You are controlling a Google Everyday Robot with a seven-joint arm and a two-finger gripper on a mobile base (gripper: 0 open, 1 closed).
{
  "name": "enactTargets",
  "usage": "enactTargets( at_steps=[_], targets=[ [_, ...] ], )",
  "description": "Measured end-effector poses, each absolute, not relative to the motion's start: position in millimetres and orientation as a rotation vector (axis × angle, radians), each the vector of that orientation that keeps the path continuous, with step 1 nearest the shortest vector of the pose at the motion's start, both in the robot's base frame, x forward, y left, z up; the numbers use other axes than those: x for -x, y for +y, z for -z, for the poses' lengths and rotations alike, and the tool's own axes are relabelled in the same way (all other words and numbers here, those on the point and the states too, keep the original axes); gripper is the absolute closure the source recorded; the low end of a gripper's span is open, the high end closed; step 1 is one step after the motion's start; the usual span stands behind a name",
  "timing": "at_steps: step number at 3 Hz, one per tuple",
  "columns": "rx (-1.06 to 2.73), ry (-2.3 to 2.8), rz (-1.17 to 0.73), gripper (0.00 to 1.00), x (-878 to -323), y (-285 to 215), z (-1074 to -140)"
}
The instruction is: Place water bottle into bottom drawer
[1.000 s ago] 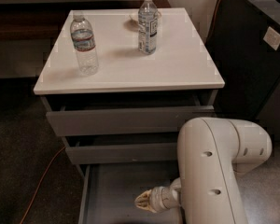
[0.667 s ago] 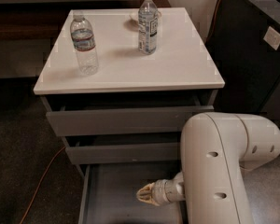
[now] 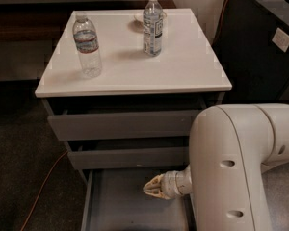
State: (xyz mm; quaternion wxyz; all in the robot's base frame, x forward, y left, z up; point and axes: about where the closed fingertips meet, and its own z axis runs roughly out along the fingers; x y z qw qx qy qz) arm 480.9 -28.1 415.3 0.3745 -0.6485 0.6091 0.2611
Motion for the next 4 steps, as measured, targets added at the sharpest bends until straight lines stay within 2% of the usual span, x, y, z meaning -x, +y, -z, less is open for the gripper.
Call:
enactTargets(
  at_steps=[1,2,4],
  targets=[
    [1.661,1.561,-0.673,0.09,-480.4,-26.0,-410.6],
    [1.663,1.559,-0.675,0.0,-480.1,-24.5,-410.5],
    [1.602,1.534,-0.774,0.0,-422.1,-15.4,-495.7]
  ],
)
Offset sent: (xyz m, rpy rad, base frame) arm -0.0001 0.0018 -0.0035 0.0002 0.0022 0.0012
